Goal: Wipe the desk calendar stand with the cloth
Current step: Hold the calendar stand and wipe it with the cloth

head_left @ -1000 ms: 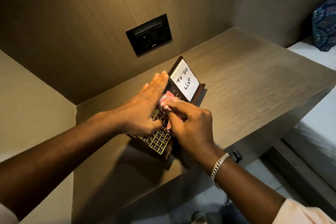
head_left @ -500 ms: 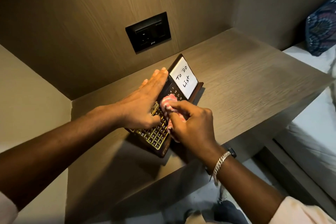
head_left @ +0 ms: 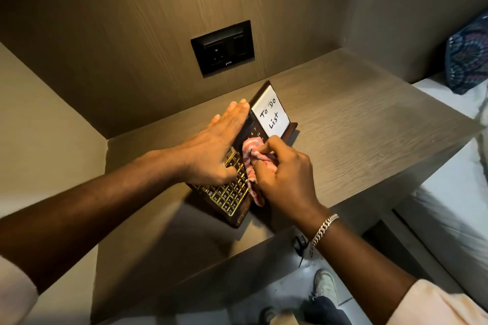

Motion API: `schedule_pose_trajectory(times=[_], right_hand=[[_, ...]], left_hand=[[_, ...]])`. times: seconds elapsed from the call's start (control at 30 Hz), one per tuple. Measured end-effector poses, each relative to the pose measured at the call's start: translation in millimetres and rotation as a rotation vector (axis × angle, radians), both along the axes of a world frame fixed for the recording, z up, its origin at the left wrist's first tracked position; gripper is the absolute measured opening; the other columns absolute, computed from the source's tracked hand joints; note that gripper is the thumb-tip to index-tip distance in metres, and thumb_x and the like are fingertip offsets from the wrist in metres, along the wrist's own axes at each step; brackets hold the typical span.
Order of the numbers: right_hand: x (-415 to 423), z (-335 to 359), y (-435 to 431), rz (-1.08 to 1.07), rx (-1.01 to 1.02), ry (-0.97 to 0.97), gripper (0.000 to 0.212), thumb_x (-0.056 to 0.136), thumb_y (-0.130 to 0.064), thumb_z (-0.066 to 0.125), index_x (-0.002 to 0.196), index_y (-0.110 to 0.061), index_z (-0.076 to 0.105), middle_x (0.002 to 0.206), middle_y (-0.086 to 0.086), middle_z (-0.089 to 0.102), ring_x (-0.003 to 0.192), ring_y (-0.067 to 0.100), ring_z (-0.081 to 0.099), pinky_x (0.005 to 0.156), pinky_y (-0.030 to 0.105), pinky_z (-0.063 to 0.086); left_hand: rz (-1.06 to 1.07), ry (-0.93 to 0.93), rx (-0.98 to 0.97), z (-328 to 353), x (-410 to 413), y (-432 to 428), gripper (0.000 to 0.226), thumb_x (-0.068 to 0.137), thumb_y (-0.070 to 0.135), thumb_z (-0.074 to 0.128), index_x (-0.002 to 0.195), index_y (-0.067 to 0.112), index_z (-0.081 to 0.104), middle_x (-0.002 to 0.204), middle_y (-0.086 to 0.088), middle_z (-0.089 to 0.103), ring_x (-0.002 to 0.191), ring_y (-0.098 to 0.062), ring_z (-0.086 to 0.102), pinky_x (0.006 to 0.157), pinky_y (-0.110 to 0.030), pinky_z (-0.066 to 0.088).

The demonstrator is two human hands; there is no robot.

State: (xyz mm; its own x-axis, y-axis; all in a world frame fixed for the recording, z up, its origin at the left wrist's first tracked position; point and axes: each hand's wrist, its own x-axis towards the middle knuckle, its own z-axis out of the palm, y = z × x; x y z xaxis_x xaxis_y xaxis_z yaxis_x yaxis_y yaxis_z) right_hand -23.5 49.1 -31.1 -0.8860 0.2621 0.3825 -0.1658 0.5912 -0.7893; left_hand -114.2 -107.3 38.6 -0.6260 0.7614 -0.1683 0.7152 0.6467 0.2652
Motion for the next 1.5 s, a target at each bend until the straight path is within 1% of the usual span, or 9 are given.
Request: schedule_pose_trajectory(times=[0.1,0.4,0.57,0.73,0.97,1.2,1.3,1.4,1.5], right_hand=[[-3.6,4.2,3.0,0.005,-0.155,0.045,0.006,0.088,-0.017,0.070,0.090,-0.019,0.065,0.081,-0.001,0.072,0.072,0.012,0.067,0.057,0.023,0.052],[-7.5,-4.9,2.7,-0.077,0.213,0.095,0.014,0.081,-0.006,0.071,0.092,-0.013,0.068,0.077,0.005,0.073,0.063,0.018,0.062,0.060,0.020,0.040],[-0.1,0.4,-10.2,0.013,-0.051,0.151,0.018,0.081,-0.006,0.073,0.096,-0.016,0.076,0.084,0.003,0.078,0.072,0.013,0.071,0.064,0.028,0.059],[-15.9,12.9,-2.1,0.045,0.113,0.250,0.031,0.076,0.003,0.076,0.102,-0.013,0.075,0.099,0.005,0.078,0.088,0.018,0.073,0.080,0.022,0.054],[-2.9,0.6,-3.0,-0.047,0.260,0.077,0.020,0.080,-0.004,0.069,0.096,-0.015,0.065,0.080,0.004,0.073,0.065,0.024,0.067,0.064,0.028,0.048],[-4.3,14.7,26.5,0.132,-0.616,-0.281,0.011,0.081,-0.010,0.077,0.082,-0.020,0.072,0.086,0.000,0.075,0.080,0.016,0.071,0.061,0.022,0.056],[-13.8,26.2,73.1,0.139,-0.883,-0.383,0.012,0.081,-0.006,0.077,0.089,-0.015,0.074,0.096,0.013,0.077,0.088,0.028,0.075,0.073,0.035,0.062],[-27.1,37.2,135.3,0.137,-0.665,-0.326,0.014,0.082,-0.006,0.076,0.092,-0.016,0.074,0.090,0.008,0.078,0.086,0.025,0.075,0.071,0.031,0.061],[-41.9,42.0,195.1,0.162,-0.087,-0.182,0.014,0.084,-0.010,0.075,0.096,-0.017,0.075,0.091,0.004,0.076,0.085,0.019,0.070,0.070,0.026,0.053]], left_hand=[[-0.005,0.016,-0.009,1.1,0.2,0.6,0.116,0.068,0.039,0.060,0.147,0.025,-0.024,0.160,0.003,-0.026,0.141,-0.002,-0.032,0.115,-0.028,-0.015],[0.003,0.022,-0.011,1.7,0.6,0.1,0.116,0.069,0.041,0.060,0.148,0.022,-0.023,0.160,0.001,-0.025,0.144,-0.007,-0.027,0.115,-0.028,-0.015],[0.015,-0.001,0.002,2.4,2.3,1.0,0.117,0.068,0.036,0.061,0.148,0.021,-0.023,0.161,0.000,-0.024,0.145,-0.008,-0.026,0.118,-0.031,-0.012],[0.014,0.034,0.001,3.1,3.4,0.0,0.116,0.068,0.036,0.060,0.149,0.019,-0.021,0.162,-0.003,-0.022,0.146,-0.011,-0.024,0.119,-0.032,-0.011],[0.028,0.023,0.014,0.7,3.4,1.6,0.118,0.069,0.038,0.063,0.149,0.019,-0.021,0.162,-0.003,-0.021,0.146,-0.011,-0.023,0.119,-0.034,-0.011],[0.048,0.128,-0.087,7.0,6.2,0.3,0.117,0.069,0.048,0.058,0.148,0.019,-0.023,0.162,-0.007,-0.020,0.145,-0.013,-0.024,0.116,-0.036,-0.017],[0.028,0.150,-0.161,13.7,5.4,8.3,0.116,0.070,0.052,0.058,0.148,0.021,-0.024,0.162,-0.005,-0.020,0.146,-0.014,-0.024,0.116,-0.040,-0.018],[0.071,0.127,-0.203,20.1,9.4,16.8,0.116,0.076,0.049,0.063,0.147,0.024,-0.025,0.162,-0.002,-0.020,0.146,-0.014,-0.023,0.116,-0.043,-0.018],[0.139,0.127,-0.220,22.9,14.6,22.7,0.111,0.079,0.056,0.057,0.147,0.025,-0.025,0.162,-0.003,-0.018,0.146,-0.014,-0.022,0.116,-0.043,-0.018]])
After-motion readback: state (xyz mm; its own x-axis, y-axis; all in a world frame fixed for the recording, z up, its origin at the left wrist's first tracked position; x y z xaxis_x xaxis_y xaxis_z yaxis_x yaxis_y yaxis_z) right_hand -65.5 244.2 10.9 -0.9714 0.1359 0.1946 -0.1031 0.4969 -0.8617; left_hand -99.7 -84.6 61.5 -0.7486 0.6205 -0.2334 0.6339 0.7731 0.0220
